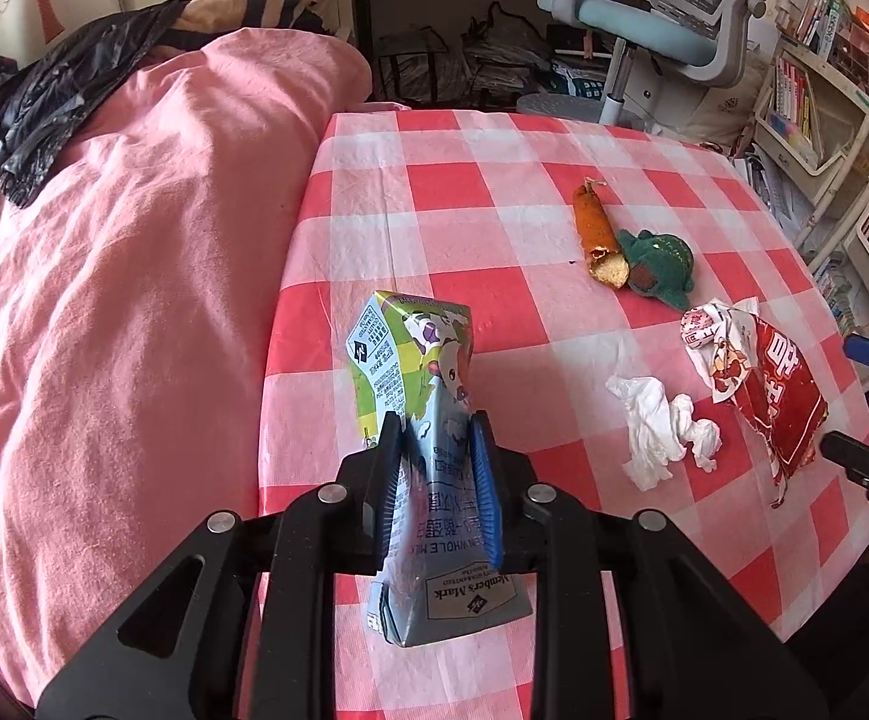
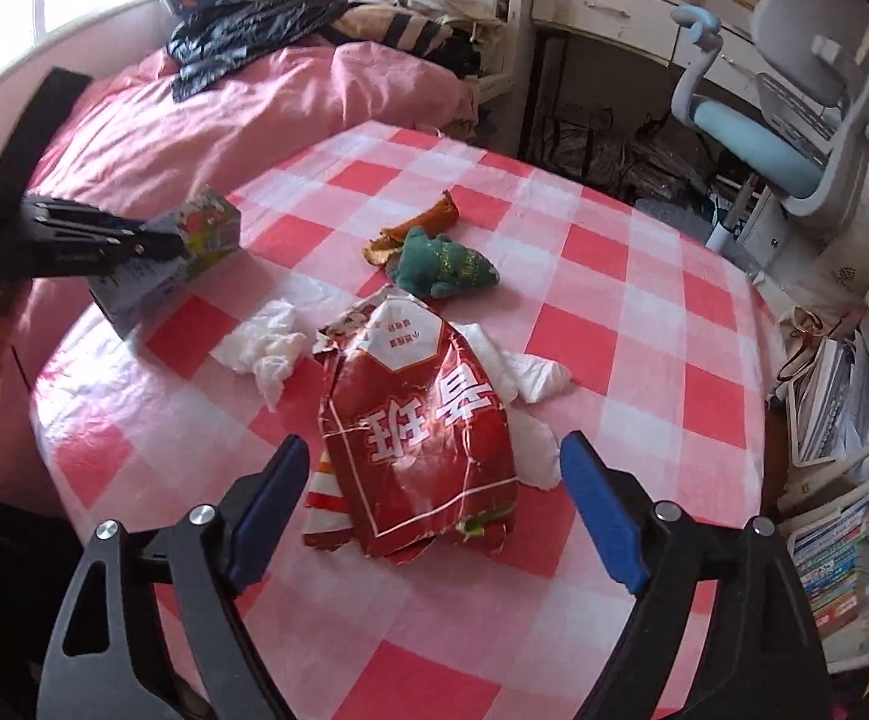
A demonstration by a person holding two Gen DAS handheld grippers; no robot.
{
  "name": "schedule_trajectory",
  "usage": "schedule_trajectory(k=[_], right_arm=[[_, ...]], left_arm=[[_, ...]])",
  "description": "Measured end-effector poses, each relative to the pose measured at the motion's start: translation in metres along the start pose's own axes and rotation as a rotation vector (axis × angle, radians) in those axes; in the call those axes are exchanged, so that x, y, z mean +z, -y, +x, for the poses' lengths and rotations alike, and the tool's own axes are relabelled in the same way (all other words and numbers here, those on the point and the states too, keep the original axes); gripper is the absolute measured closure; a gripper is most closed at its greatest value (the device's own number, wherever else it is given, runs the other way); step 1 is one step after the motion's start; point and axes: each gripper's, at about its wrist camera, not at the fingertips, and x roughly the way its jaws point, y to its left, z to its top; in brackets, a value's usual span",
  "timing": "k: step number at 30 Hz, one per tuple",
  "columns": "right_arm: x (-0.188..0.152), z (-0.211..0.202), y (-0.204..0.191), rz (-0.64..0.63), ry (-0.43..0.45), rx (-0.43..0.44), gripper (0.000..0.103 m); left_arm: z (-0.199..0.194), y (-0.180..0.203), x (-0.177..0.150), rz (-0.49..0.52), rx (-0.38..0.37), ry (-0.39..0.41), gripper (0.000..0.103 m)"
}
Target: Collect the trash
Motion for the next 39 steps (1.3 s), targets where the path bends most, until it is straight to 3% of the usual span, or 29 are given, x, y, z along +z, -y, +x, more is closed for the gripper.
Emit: schedule_trajectory(k=[3,4,5,6,9,13,19,29,34,39], right_arm=[[0.001,0.029,0.01,0.054,-0.057,0.026,0.021],[0.0,0.035,0.008,0.051,-0.067,0.028,0.026],[0.0,0.04,0.004,0.03,-0.075,0.021,0.036],[-0.001,0.044,0.0,0.006,-0.095,0.022,0.063],[0.002,0.036,-0.012,-0.038,-0.066,0.008,0.079],[0.005,0.02,-0.021,-0.058,-0.011,0.0,0.091],[0.009,0.002,-0.018,0.0,0.058,0.066,0.092],[0.009,-0.016,0.027,0.294,0.146,0.324,0.092],[0.008,-0.026,0.039,0.359,0.185,0.389,0.092],[0.008,-0.033,0.039,0.329,0.198,0.344,0.092]], left_arm=[[0.002,0.004,0.002,0.014,0.006,0.0,0.08],[0.003,0.005,0.002,0.021,0.007,-0.003,0.079],[0.005,0.007,0.001,0.03,0.008,-0.006,0.077],[0.007,0.009,0.002,0.04,0.022,-0.006,0.075],[0.009,0.011,0.003,0.052,0.037,-0.003,0.075],[0.006,0.009,0.005,0.035,0.018,0.006,0.079],[-0.002,0.006,0.008,0.006,-0.008,0.034,0.081],[-0.013,0.001,0.012,-0.045,-0.068,0.077,0.081],[-0.023,0.003,0.015,-0.061,-0.117,0.116,0.081],[-0.028,0.007,0.015,-0.058,-0.149,0.134,0.081]])
